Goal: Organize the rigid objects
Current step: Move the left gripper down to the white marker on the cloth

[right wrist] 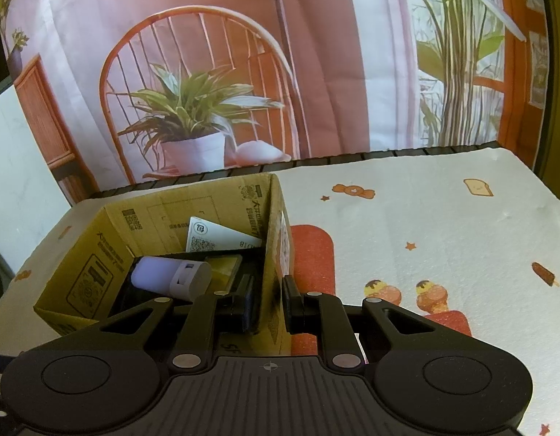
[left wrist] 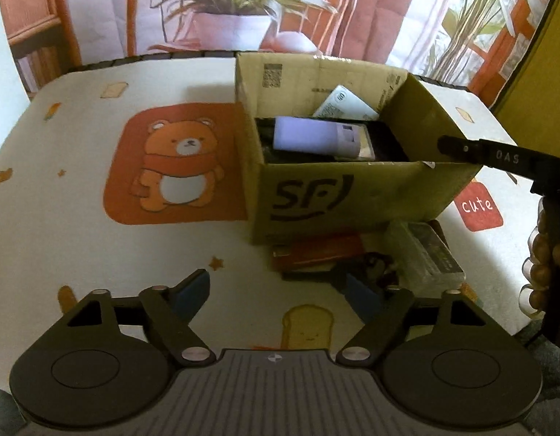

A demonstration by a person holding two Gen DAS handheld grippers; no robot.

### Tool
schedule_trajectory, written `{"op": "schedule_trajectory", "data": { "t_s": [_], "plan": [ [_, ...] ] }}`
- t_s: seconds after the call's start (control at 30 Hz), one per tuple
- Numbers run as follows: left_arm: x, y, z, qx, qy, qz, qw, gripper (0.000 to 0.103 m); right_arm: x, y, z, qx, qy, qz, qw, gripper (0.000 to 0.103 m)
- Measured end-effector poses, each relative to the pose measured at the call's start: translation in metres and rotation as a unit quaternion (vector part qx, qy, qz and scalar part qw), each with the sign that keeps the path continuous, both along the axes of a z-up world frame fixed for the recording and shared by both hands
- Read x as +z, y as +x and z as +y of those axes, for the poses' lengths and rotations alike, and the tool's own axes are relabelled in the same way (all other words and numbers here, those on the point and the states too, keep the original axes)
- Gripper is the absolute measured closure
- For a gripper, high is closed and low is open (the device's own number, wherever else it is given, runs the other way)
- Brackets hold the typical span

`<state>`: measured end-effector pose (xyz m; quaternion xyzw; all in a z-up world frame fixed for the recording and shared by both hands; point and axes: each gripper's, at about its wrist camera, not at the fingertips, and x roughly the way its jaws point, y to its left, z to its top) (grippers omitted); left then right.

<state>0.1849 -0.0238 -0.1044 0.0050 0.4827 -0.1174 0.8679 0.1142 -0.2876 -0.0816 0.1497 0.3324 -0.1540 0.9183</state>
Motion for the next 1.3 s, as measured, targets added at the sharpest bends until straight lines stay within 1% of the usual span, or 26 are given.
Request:
{"op": "schedule_trajectory", "data": {
  "t_s": [0.1, 0.2, 0.3, 0.37, 0.5, 0.57, 0.63, 0.7, 0.87, 0.93, 1.1, 1.3],
  "plan": [
    [-0.005, -0.003, -0.003, -0.008, -0.001, 0.008, 0.9999, 0.029, 0.0, 0.0, 0.0, 0.0, 0.0, 0.0, 1.0, 0.087],
    [-0.006, -0.013, -0.007, -0.02, -0.004, 0.018, 0.9996, 0.03, 0.0, 0.0, 0.0, 0.0, 0.0, 0.0, 1.0, 0.087],
    [-0.005, -0.028, -0.013, -0.043, -0.015, 0.027, 0.9986, 0.03, 0.001, 0.0, -0.001, 0.002, -0.003, 0.001, 1.0, 0.087],
    [-0.005, -0.037, -0.019, -0.062, -0.01, 0.024, 0.9978, 0.03, 0.001, 0.0, -0.001, 0.002, -0.005, 0.001, 1.0, 0.087],
    [-0.005, -0.041, -0.027, -0.089, 0.008, 0.015, 0.9959, 0.03, 0.0, 0.0, -0.001, 0.0, -0.009, 0.001, 1.0, 0.087],
    [-0.005, -0.04, -0.033, -0.12, 0.019, 0.013, 0.9926, 0.03, 0.001, 0.001, -0.001, 0.001, -0.011, 0.002, 1.0, 0.087],
    [-0.007, -0.039, -0.04, -0.155, 0.039, 0.011, 0.9871, 0.03, 0.001, 0.001, -0.001, 0.001, -0.014, 0.003, 1.0, 0.087],
    [-0.008, -0.04, -0.045, -0.178, 0.06, 0.006, 0.9821, 0.031, 0.002, 0.001, 0.0, 0.001, -0.016, 0.003, 1.0, 0.087],
    [-0.014, -0.05, -0.054, -0.231, 0.082, 0.014, 0.9693, 0.031, 0.003, 0.0, -0.001, 0.0, -0.017, 0.002, 1.0, 0.087],
    [-0.016, -0.052, -0.056, -0.241, 0.087, 0.017, 0.9665, 0.03, 0.003, 0.0, 0.0, -0.001, -0.018, 0.003, 1.0, 0.087],
    [-0.02, -0.053, -0.059, -0.249, 0.101, 0.01, 0.9633, 0.03, 0.002, 0.0, -0.001, -0.001, -0.016, 0.001, 1.0, 0.086],
    [-0.035, -0.047, -0.066, -0.253, 0.118, 0.032, 0.9596, 0.031, 0.002, 0.0, -0.001, -0.001, -0.016, 0.001, 1.0, 0.086]
  ]
}}
